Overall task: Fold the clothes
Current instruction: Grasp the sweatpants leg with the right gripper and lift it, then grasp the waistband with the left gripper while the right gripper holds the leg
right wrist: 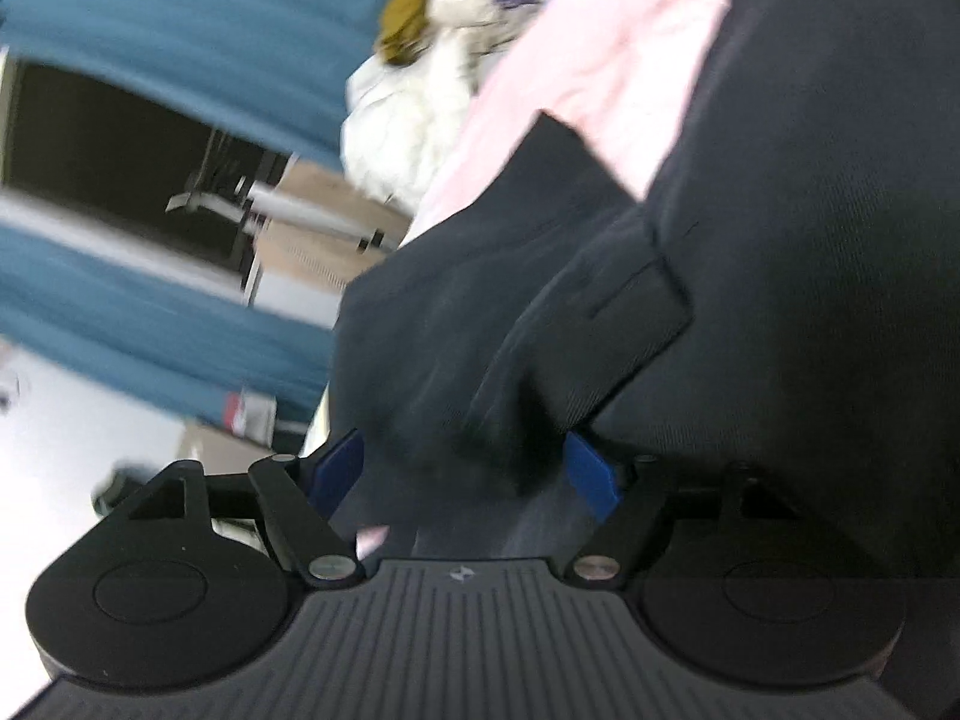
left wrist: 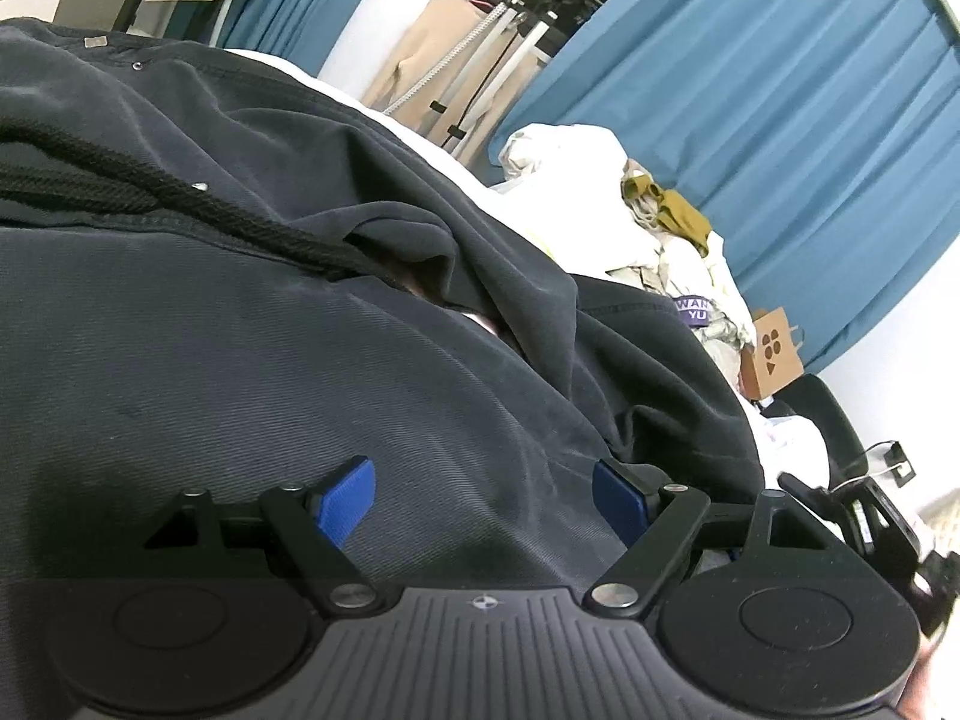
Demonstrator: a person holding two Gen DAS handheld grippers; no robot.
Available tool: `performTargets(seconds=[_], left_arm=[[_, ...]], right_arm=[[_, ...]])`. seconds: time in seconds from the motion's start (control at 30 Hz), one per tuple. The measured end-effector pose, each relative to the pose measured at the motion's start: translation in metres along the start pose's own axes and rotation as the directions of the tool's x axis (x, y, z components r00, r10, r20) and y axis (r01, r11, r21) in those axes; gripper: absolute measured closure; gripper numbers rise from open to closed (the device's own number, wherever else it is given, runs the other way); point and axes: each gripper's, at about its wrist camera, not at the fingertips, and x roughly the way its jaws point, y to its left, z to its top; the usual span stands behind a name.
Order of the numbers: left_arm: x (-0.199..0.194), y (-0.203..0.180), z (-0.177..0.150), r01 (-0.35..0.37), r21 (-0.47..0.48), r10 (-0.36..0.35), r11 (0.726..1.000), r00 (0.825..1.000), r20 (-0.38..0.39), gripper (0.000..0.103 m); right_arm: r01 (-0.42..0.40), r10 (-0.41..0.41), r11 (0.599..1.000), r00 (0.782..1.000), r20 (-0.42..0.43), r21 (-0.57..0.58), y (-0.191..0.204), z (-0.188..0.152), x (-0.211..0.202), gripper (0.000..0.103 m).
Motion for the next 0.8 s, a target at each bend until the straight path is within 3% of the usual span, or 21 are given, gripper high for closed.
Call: performTargets(seconds=[0.1, 0.23, 0.47, 0.5, 0.6, 0.7, 0.8], left_arm=[[0.002, 0.0, 0.001, 0.0, 0.0, 0.0, 1.0, 1.0, -0.004, 0.022], [0.004, 0.0, 0.0, -0.002, 0.005, 0.002, 1.0, 1.0, -0.004, 0.022], [0.003, 0.0, -0.001, -0.008, 0.024, 0.008, 1.0, 1.0, 0.0, 0.022], [0.002, 0.0, -0.001, -0.008, 0.025, 0.008, 1.0, 1.0, 0.001, 0.022], [0.003, 0.001, -0.001, -0.006, 0.025, 0.006, 1.0, 1.0, 0.004, 0.022], [0.004, 0.0, 0.0, -0.004, 0.036, 0.004, 0.999, 1.0, 0.01, 0.022], [0.005, -0.001, 0.002, -0.004, 0.054, 0.003, 0.999, 1.0, 0.019, 0.022]], right_arm=[[0.0, 0.0, 0.999, 1.0, 0.01, 0.033, -0.004, 0.012, 0.011, 0.036], [0.029, -0.03, 0.999, 0.998, 0.051, 0.03, -0.007, 0.029, 0.018, 0.06], [0.129, -0.121, 0.99, 0.986, 0.117, -0.057, -0.008, 0.055, 0.036, 0.066], [0.145, -0.135, 0.988, 0.982, 0.134, -0.061, -0.009, 0.059, 0.038, 0.07], [0.211, -0.196, 0.975, 0.963, 0.183, -0.066, -0.012, 0.073, 0.045, 0.095], [0.301, -0.275, 0.95, 0.934, 0.23, -0.088, -0.005, 0.093, 0.052, 0.098], [0.358, -0.299, 0.916, 0.91, 0.287, -0.18, 0.024, 0.118, 0.061, 0.099]])
